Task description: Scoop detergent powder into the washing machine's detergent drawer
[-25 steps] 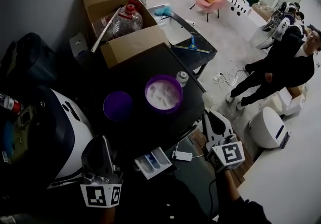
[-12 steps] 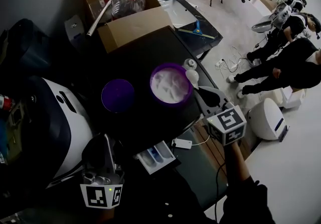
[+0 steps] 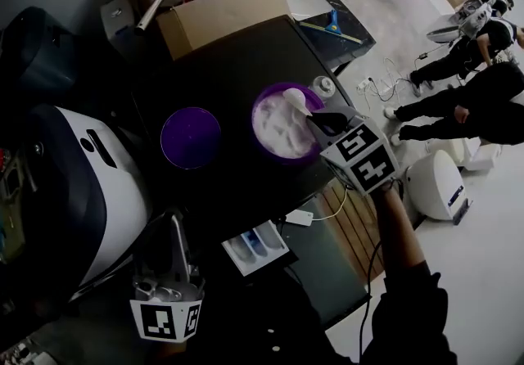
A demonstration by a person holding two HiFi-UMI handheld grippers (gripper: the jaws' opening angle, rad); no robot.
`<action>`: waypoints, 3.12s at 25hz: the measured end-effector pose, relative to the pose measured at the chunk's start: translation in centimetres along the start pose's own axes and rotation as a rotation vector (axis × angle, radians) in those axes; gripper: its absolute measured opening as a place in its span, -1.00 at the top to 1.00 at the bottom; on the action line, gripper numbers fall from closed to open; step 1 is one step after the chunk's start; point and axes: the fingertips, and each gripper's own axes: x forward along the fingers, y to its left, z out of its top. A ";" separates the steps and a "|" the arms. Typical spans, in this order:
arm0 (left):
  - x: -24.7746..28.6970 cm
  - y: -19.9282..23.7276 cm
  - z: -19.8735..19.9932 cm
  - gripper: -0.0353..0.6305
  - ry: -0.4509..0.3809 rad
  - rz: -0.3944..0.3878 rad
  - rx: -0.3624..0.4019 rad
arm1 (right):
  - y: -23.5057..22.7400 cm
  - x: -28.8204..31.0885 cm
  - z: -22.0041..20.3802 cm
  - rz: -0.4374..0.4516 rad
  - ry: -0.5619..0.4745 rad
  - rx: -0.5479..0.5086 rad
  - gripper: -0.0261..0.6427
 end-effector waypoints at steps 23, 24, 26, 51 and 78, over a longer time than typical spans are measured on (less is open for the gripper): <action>1.4 0.7 -3.9 0.85 0.076 -0.006 -0.037 | 1.0 5.0 -1.8 0.083 0.400 -0.320 0.83; 1.5 0.7 -4.0 0.85 0.078 -0.005 -0.039 | 1.3 5.0 -1.8 0.104 0.406 -0.316 0.83; 1.5 0.7 -4.1 0.85 0.080 -0.003 -0.042 | 1.8 5.1 -2.0 0.145 0.418 -0.310 0.83; 1.6 0.3 -3.2 0.85 0.067 -0.015 -0.039 | 3.0 2.7 -1.3 0.400 0.301 -0.014 0.83; -0.2 -0.1 3.6 0.85 -0.054 -0.001 -0.002 | 3.0 -11.4 1.4 0.587 -0.549 0.956 0.83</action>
